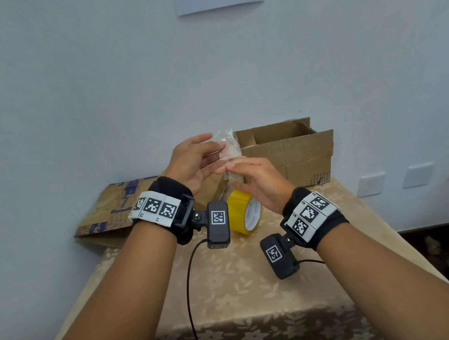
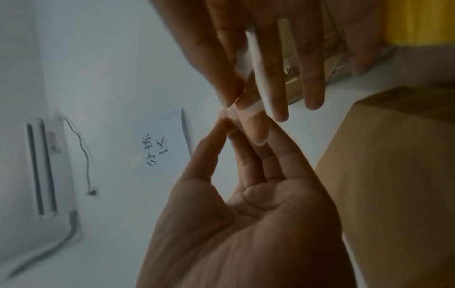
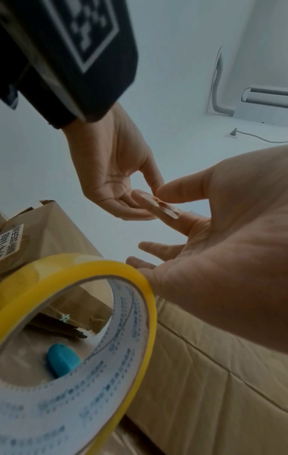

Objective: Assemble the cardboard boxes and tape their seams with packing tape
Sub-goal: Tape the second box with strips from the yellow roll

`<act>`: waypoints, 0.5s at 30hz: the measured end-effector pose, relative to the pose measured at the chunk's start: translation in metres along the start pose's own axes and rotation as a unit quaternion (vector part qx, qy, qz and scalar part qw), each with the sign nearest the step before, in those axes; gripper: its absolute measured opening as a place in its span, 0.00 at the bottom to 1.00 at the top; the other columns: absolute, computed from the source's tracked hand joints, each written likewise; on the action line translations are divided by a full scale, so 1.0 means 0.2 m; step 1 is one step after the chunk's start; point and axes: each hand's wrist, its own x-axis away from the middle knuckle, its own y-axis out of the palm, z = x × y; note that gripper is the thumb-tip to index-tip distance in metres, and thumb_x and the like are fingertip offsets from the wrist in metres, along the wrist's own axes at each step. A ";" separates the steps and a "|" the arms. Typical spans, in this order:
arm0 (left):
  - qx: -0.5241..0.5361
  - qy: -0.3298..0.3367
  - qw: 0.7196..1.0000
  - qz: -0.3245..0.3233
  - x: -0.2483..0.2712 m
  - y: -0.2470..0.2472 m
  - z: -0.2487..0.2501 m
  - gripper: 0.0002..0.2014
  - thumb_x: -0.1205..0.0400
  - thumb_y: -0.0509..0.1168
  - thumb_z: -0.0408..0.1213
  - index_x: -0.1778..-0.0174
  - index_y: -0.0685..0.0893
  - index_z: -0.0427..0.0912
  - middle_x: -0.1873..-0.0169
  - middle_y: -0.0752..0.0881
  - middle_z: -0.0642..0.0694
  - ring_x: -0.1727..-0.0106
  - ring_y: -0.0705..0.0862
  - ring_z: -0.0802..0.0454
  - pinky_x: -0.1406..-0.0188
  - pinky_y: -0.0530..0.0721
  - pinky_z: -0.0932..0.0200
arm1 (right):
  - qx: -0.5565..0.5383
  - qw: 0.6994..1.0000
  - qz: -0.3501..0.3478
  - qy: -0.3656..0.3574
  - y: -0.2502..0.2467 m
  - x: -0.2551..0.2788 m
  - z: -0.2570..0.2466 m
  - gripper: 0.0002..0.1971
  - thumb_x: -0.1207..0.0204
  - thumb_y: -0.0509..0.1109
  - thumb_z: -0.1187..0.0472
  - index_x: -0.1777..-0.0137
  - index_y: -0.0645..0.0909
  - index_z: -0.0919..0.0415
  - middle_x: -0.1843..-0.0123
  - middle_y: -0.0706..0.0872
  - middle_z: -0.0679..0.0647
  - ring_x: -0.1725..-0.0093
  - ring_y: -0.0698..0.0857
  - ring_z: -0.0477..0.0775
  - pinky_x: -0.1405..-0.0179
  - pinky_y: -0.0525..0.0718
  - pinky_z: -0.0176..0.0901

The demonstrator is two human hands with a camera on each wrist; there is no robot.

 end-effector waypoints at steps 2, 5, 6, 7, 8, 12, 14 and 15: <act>-0.029 0.032 0.999 0.011 0.00 0.00 0.00 0.19 0.21 0.75 0.24 0.35 0.83 0.40 0.44 0.92 0.32 0.49 0.91 0.43 0.54 0.93 0.53 | 0.006 1.000 0.002 0.008 0.01 0.00 -0.01 0.09 0.14 0.68 0.66 0.46 0.91 0.66 0.35 0.91 0.55 0.29 0.83 0.54 0.24 0.74 0.55; -0.039 0.080 0.996 0.021 0.01 0.01 0.00 0.19 0.21 0.75 0.25 0.34 0.84 0.40 0.49 0.93 0.34 0.50 0.93 0.45 0.50 0.93 0.53 | 0.027 0.999 0.024 0.022 0.01 -0.01 0.00 0.09 0.15 0.69 0.67 0.45 0.91 0.66 0.36 0.92 0.57 0.28 0.84 0.56 0.20 0.76 0.56; -0.038 0.092 0.995 0.019 0.01 0.00 0.00 0.20 0.20 0.75 0.25 0.33 0.84 0.40 0.51 0.94 0.35 0.51 0.93 0.46 0.49 0.93 0.54 | 0.034 0.999 0.033 0.027 0.01 -0.02 -0.01 0.09 0.15 0.70 0.68 0.44 0.91 0.67 0.37 0.92 0.56 0.28 0.84 0.56 0.20 0.76 0.57; -0.036 0.104 0.994 0.014 0.01 0.01 0.01 0.20 0.20 0.75 0.25 0.32 0.84 0.39 0.52 0.94 0.36 0.51 0.94 0.46 0.48 0.92 0.54 | 0.038 0.998 0.038 0.032 0.01 -0.02 -0.01 0.09 0.16 0.70 0.68 0.42 0.91 0.68 0.38 0.93 0.55 0.29 0.85 0.55 0.20 0.76 0.57; -0.037 0.117 0.992 0.009 0.02 0.01 0.01 0.20 0.20 0.75 0.24 0.32 0.83 0.39 0.53 0.94 0.36 0.51 0.94 0.46 0.48 0.92 0.54 | 0.040 0.998 0.040 0.039 0.01 -0.03 -0.02 0.09 0.16 0.70 0.67 0.42 0.90 0.68 0.39 0.93 0.54 0.30 0.86 0.55 0.21 0.77 0.57; -0.051 0.173 0.984 -0.005 0.03 0.01 0.02 0.20 0.20 0.75 0.24 0.34 0.84 0.40 0.53 0.94 0.37 0.50 0.94 0.45 0.50 0.92 0.53 | 0.039 0.996 0.033 0.068 0.02 -0.04 -0.07 0.07 0.18 0.72 0.68 0.46 0.92 0.62 0.43 0.94 0.52 0.33 0.87 0.56 0.32 0.82 0.52; -0.054 0.195 0.979 -0.004 0.03 0.01 0.02 0.20 0.21 0.76 0.24 0.34 0.84 0.40 0.54 0.94 0.37 0.50 0.94 0.45 0.50 0.92 0.52 | 0.046 0.995 0.036 0.079 0.03 -0.05 -0.09 0.08 0.20 0.73 0.70 0.48 0.92 0.61 0.45 0.95 0.51 0.37 0.88 0.54 0.40 0.83 0.50; -0.054 0.203 0.978 -0.003 0.04 0.01 0.02 0.20 0.21 0.76 0.24 0.34 0.84 0.40 0.54 0.94 0.37 0.51 0.94 0.45 0.50 0.92 0.52 | 0.051 0.994 0.041 0.084 0.03 -0.06 -0.10 0.08 0.21 0.72 0.71 0.48 0.92 0.62 0.47 0.95 0.51 0.39 0.89 0.52 0.44 0.84 0.48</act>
